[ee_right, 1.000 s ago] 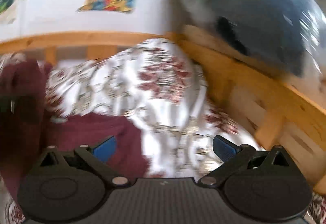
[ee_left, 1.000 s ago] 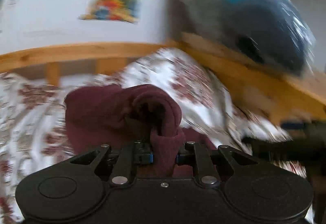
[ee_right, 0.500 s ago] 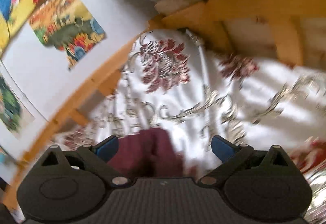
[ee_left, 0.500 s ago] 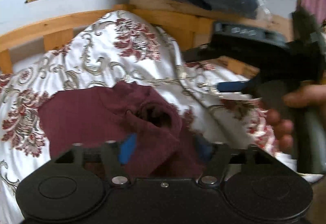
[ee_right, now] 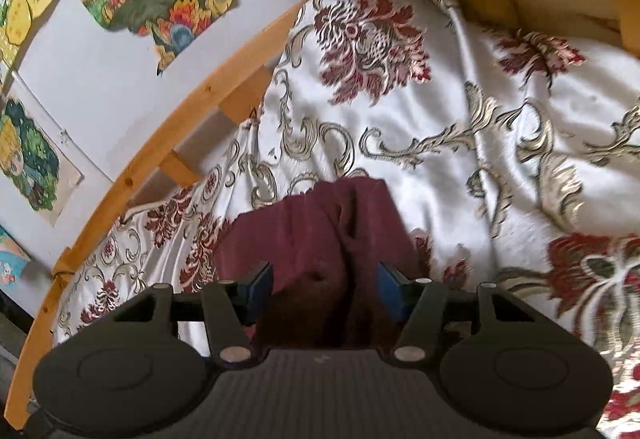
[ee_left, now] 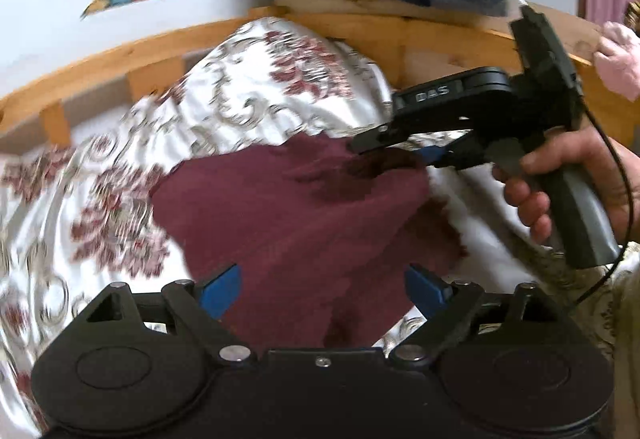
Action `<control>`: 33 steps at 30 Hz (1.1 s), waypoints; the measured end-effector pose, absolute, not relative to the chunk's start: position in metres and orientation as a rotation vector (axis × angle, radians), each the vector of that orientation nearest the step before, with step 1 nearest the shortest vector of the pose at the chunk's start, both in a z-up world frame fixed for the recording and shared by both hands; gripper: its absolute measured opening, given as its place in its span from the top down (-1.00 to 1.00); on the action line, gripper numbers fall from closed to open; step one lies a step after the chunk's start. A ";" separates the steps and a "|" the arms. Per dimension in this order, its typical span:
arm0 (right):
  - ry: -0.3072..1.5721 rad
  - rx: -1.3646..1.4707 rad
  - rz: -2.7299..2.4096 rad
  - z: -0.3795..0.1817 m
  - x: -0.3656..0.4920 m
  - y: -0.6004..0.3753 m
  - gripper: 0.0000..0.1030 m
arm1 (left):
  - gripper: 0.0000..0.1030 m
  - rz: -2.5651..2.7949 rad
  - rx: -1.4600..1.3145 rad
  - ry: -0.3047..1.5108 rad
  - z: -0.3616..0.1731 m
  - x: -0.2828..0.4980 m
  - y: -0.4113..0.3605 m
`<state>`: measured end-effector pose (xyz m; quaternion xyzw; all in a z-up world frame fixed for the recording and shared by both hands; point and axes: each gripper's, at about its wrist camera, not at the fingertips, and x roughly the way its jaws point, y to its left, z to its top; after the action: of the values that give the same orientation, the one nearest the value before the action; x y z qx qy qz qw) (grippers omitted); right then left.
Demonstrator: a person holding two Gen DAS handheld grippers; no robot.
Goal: Fold small clothes
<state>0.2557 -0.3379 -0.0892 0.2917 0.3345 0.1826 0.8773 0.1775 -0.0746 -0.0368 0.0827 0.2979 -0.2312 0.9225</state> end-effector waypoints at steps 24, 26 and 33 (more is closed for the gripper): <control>0.645 0.339 0.245 -0.073 0.227 -0.333 0.30 | -0.91 -0.492 -0.471 0.697 -0.052 0.210 -0.015; 0.616 0.325 0.263 -0.071 0.234 -0.327 0.21 | -0.91 -0.442 -0.516 0.691 -0.053 0.214 -0.009; 0.603 0.215 0.267 -0.082 0.258 -0.295 0.29 | -0.91 -0.305 -0.557 0.796 -0.074 0.234 0.001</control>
<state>0.2579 -0.2946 -0.0817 0.1053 0.2954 0.1309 0.9405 0.2342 0.0006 -0.0743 -0.2668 0.3809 -0.1461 0.8732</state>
